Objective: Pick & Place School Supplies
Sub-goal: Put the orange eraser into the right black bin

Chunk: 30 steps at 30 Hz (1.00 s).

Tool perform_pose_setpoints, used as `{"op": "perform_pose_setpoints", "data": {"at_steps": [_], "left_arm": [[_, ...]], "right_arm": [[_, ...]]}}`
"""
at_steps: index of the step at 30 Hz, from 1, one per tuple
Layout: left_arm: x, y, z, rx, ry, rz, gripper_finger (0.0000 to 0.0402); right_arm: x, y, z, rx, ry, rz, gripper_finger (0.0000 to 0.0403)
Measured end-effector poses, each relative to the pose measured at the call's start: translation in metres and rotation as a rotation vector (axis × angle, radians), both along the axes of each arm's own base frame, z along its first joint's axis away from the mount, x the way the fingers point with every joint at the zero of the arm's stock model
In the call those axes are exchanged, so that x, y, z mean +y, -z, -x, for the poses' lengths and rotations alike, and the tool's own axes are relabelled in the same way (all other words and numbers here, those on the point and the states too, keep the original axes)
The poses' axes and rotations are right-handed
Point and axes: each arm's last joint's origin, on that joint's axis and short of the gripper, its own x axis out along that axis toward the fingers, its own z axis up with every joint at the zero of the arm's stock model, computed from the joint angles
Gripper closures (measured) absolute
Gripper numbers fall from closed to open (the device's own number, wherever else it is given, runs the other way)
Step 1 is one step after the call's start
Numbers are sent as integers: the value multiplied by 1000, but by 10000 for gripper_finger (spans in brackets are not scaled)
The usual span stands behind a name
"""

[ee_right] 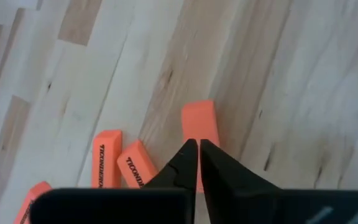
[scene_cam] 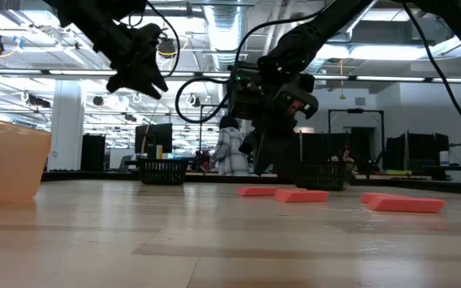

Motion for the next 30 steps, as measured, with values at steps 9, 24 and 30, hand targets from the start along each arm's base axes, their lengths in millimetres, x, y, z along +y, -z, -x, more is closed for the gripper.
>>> {"op": "perform_pose_setpoints", "data": {"at_steps": [9,24,30], "left_arm": [[-4,11,0,5,12,8,303],[-2,10,-1,-4,4,-5,329],[-2,9,-1,-9,4,-7,330]], "right_arm": [[-1,0,-1,-4,9,-2,402],[-2,22,-6,20,15,-27,403],[-5,22,-5,19,22,-28,403]]}}
